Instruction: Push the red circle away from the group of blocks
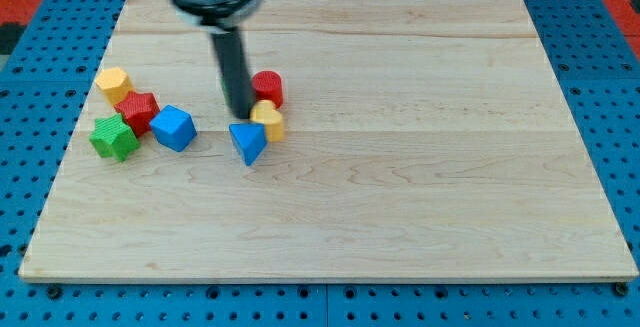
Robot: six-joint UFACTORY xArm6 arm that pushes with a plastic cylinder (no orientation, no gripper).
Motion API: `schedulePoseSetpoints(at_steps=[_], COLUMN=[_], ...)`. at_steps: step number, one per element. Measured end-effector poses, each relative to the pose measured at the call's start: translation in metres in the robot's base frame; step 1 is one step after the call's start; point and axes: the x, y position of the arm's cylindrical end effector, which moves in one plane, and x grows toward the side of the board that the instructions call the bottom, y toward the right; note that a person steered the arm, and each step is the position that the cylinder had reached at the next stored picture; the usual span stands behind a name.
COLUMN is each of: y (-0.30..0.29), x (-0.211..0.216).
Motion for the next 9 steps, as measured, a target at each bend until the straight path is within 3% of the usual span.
schedulePoseSetpoints(at_steps=[1,3,5,6,9], y=[0.018,-0.007,0.179,0.200,0.058], x=[-0.050,-0.097,-0.089,-0.064,0.024])
